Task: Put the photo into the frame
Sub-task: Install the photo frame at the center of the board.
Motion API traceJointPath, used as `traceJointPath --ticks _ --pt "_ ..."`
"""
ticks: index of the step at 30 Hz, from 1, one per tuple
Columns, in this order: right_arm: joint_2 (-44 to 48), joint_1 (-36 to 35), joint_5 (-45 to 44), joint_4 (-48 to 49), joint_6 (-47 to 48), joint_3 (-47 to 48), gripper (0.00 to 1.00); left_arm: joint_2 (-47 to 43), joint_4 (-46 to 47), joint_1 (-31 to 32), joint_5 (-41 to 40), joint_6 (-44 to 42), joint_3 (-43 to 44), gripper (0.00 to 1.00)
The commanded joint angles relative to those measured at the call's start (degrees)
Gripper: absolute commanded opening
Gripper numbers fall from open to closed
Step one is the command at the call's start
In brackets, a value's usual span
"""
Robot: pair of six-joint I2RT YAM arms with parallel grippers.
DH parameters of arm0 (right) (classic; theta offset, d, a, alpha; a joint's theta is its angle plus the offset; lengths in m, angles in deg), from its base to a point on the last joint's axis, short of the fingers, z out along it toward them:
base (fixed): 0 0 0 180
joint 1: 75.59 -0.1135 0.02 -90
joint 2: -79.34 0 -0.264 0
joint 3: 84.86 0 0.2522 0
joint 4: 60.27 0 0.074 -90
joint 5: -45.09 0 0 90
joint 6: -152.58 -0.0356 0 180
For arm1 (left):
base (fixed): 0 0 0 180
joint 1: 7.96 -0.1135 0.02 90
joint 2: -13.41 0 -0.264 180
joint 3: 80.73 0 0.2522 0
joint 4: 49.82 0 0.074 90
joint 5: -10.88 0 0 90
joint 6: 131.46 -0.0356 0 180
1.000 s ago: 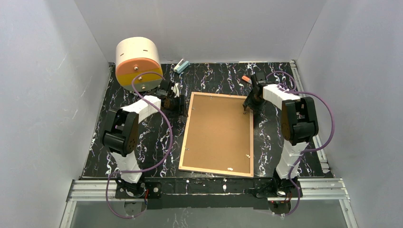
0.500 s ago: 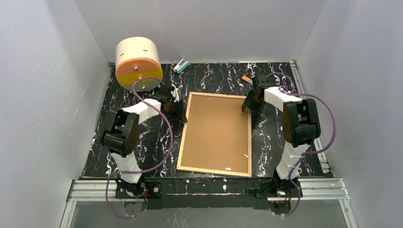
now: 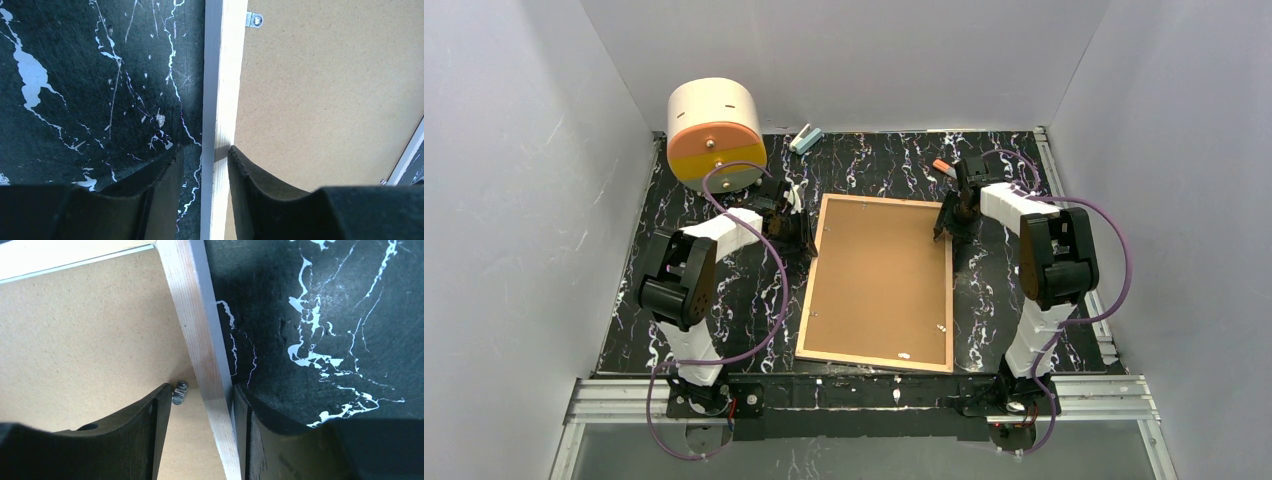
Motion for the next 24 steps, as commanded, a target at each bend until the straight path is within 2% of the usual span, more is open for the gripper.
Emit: traceJointPath --ticks 1,7,11,13,18,24 --pt "-0.35 -0.78 4.56 -3.18 7.57 -1.00 0.55 1.19 -1.64 0.14 -1.13 -0.20 0.59 0.36" --pt "0.11 -0.75 2.88 -3.38 11.38 -0.56 0.34 1.87 -2.43 0.14 -2.18 -0.41 1.77 0.35" --pt "0.25 -0.73 2.57 -3.42 11.99 0.44 0.32 1.96 -2.65 0.15 -2.43 -0.47 1.88 0.35" --pt "0.16 -0.74 2.92 -3.48 11.81 0.96 0.36 2.00 -2.75 0.16 -2.46 -0.50 1.84 0.35" --pt "0.96 -0.73 2.86 -4.73 9.10 2.11 0.56 1.74 -3.03 0.18 -2.63 -0.73 1.75 0.35" --pt "4.00 0.53 3.26 -4.77 5.41 2.42 0.61 0.74 -3.05 0.14 -2.80 -1.08 1.60 0.35"
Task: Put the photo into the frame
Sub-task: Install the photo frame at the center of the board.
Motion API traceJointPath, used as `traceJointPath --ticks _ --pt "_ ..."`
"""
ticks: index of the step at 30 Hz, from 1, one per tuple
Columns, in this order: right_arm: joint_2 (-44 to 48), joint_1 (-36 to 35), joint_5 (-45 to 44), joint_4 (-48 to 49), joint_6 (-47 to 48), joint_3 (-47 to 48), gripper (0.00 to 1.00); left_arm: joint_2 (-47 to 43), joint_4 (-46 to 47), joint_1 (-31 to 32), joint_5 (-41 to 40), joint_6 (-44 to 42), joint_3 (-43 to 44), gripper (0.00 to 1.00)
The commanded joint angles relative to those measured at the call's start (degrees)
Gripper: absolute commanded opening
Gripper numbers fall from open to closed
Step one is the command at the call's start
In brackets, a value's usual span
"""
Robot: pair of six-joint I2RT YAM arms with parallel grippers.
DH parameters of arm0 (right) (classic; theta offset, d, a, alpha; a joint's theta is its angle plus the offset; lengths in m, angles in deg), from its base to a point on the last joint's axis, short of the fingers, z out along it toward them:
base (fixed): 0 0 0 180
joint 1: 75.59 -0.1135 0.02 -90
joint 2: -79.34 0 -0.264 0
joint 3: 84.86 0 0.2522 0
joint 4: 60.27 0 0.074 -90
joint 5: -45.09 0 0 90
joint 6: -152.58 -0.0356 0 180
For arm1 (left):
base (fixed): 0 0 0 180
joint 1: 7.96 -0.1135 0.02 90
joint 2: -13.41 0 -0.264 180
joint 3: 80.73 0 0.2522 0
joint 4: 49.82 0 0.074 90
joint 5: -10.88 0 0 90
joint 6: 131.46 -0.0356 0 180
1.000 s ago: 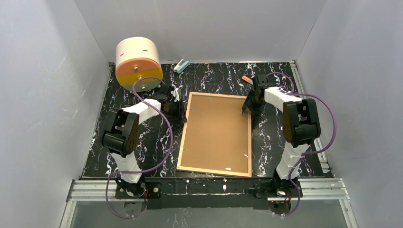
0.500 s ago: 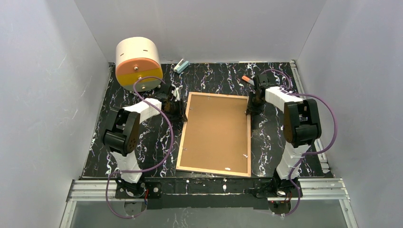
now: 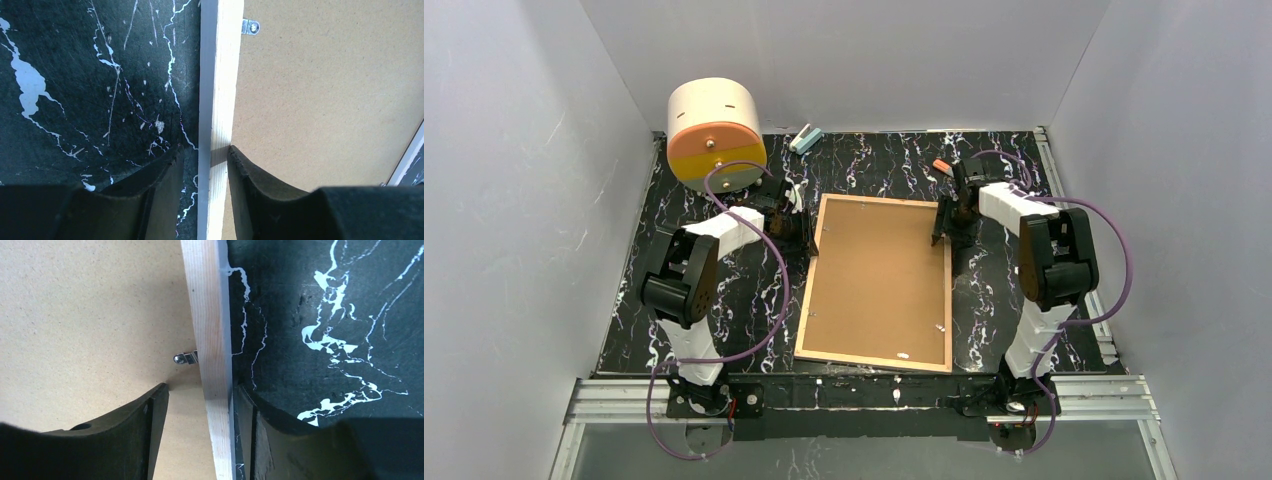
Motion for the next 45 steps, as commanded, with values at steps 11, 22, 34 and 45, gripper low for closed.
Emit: traceJointPath --ticks 11,22,34,45 --pt "5.31 1.15 4.06 -4.76 -2.63 -0.99 0.49 0.88 -1.47 0.14 1.93 -0.75 2.45 0.26" --pt "5.16 1.20 15.58 -0.64 -4.18 -3.38 0.54 8.31 -0.42 0.11 7.07 0.41 13.78 0.31" --pt "0.79 1.15 23.58 8.75 -10.43 2.91 0.53 15.29 -4.94 0.09 5.32 -2.07 28.43 0.34" --pt "13.66 0.98 7.97 0.08 -5.75 -7.24 0.80 2.72 -11.21 0.14 -17.00 -6.69 22.46 0.71"
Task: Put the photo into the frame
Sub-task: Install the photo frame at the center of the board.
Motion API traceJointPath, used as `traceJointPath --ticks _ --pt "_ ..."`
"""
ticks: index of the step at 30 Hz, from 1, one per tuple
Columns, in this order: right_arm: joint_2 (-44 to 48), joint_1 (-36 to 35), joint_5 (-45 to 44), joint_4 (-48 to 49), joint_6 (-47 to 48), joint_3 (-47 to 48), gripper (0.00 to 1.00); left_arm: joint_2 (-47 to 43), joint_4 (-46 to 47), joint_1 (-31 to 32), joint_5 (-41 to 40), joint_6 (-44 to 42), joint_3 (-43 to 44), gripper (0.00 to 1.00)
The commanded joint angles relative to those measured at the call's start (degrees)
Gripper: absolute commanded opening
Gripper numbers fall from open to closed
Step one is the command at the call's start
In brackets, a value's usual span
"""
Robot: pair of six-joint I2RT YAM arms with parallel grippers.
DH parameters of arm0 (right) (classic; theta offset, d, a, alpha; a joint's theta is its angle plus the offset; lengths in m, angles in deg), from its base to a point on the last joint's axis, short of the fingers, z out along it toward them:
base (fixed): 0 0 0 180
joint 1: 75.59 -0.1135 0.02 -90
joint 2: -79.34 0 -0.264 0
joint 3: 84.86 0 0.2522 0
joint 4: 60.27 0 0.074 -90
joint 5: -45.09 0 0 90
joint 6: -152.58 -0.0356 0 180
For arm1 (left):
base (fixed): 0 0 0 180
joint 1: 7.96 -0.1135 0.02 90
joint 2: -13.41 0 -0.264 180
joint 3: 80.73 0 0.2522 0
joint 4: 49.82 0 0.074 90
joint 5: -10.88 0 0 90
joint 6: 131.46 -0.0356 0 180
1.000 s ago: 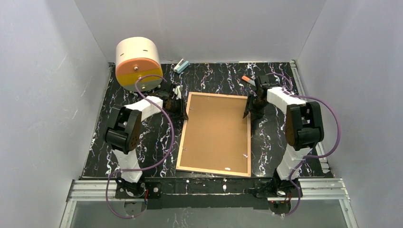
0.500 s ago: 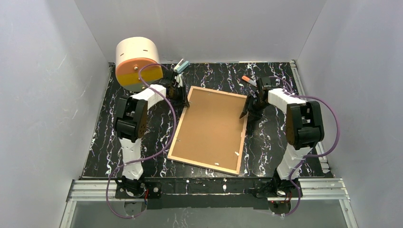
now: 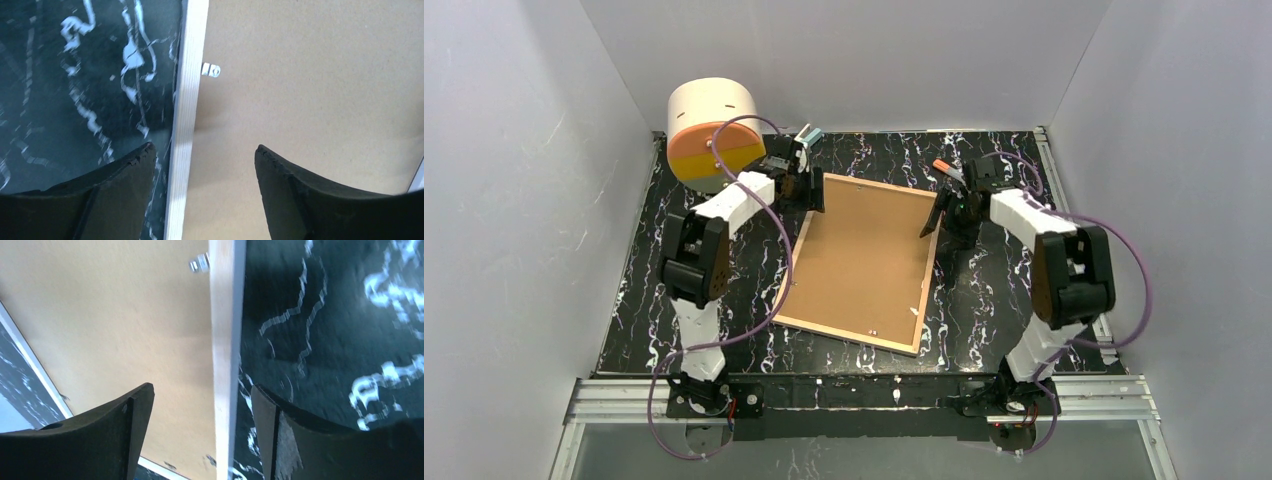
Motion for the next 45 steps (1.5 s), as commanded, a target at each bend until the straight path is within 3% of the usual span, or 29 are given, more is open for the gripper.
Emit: traceJointPath --ticks 1,8,15,29,32,39,45 --pt "10.70 -0.65 -2.98 -3.54 3.80 -7.07 0.81 -11.87 -3.74 0.23 -6.91 -1.99 -5.03 0.72" --pt "19.38 -5.54 2.01 -5.71 5.78 -16.12 0.81 -24.97 -1.68 0.19 0.09 0.72 -19.24 0.75" --pt "17.15 -16.40 -2.18 -6.49 2.28 -18.85 0.77 -31.97 2.81 0.20 -0.71 4.20 -31.81 0.75" --pt "17.16 -21.51 -4.14 -8.77 2.98 -23.02 0.33 -34.01 4.25 0.23 -3.57 4.70 -40.46 0.65" --pt "16.35 -21.55 -5.26 -8.95 2.67 -23.18 0.32 -34.26 4.68 0.25 -3.48 4.75 -41.45 0.64" --pt "14.10 -22.06 -7.04 -10.08 2.72 -22.04 0.42 -35.40 4.86 0.18 -4.69 4.61 -43.92 0.63" --pt "12.55 -22.61 -9.04 -10.77 2.67 -22.18 0.40 -35.08 5.58 0.23 -3.97 4.55 -44.44 0.61"
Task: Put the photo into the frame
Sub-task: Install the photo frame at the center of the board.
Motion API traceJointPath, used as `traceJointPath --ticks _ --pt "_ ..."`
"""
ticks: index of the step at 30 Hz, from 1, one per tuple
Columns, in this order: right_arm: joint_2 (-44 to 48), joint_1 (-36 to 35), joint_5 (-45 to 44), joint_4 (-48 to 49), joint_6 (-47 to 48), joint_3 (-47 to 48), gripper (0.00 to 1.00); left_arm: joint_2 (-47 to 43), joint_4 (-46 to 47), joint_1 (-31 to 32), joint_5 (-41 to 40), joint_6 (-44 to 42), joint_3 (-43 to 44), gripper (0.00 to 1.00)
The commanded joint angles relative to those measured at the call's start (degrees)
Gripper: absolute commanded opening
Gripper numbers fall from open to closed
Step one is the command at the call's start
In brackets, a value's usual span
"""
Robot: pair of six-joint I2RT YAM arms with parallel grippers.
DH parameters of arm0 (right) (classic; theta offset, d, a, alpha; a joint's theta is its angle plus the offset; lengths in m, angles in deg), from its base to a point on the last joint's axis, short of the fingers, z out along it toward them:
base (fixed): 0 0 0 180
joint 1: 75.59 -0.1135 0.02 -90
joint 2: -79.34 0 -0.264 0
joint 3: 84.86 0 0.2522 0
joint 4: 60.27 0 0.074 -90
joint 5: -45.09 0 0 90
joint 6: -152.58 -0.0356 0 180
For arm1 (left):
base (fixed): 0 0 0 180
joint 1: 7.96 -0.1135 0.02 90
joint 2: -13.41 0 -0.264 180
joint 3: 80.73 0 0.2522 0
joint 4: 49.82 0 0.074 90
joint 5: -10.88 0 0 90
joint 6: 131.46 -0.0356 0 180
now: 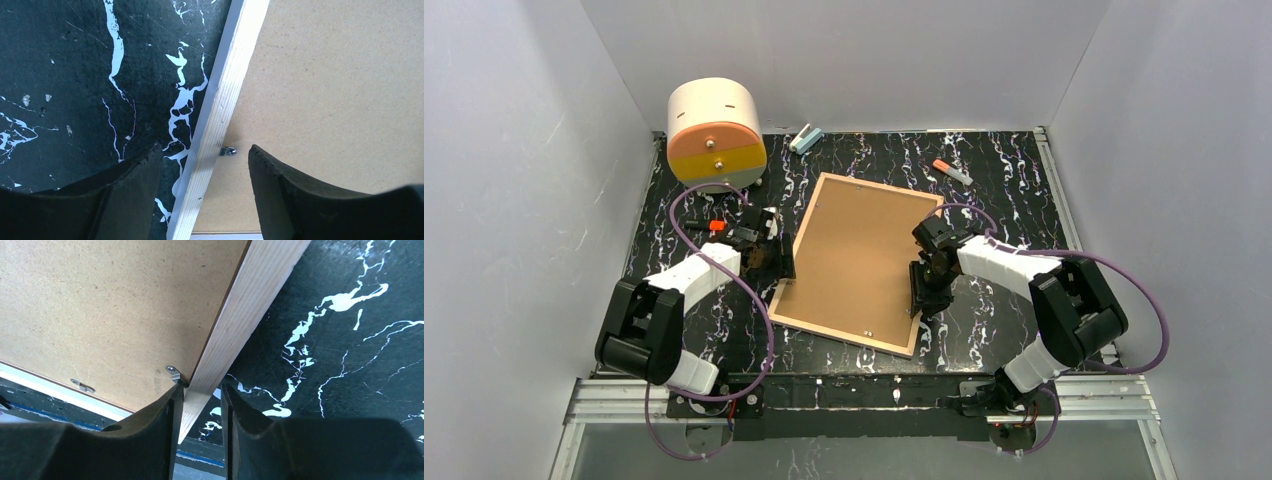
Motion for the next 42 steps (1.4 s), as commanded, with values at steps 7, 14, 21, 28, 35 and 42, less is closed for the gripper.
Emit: traceJointPath --ticks 7,14,21,28,35,42 --pt "-3.28 -0.90 -7.47 -4.12 -1.70 -1.27 0.35 -1.44 0.56 -0.08 -0.45 -0.08 -0.62 0.59" --pt "-1.73 -1.12 -11.00 -2.35 -3.53 -1.59 0.29 -1.44 0.48 -0.06 -1.23 0.10 -0.74 0.58" --pt "5.32 -1.12 -5.74 0.50 -4.43 -1.07 0.47 -2.12 0.33 -0.16 -1.54 0.18 -0.76 0.57" --pt "4.83 -1.11 -0.35 2.84 -2.81 -3.34 0.53 -1.92 0.47 -0.17 -1.54 0.09 -0.78 0.52" --pt "2.85 -1.15 -0.44 3.07 -1.41 -3.80 0.56 -1.67 0.47 -0.14 -1.54 0.20 -1.01 0.52" --pt "-1.21 -1.16 -3.73 2.80 -3.04 -2.04 0.52 -1.66 0.53 -0.16 -1.54 0.18 -1.07 0.51"
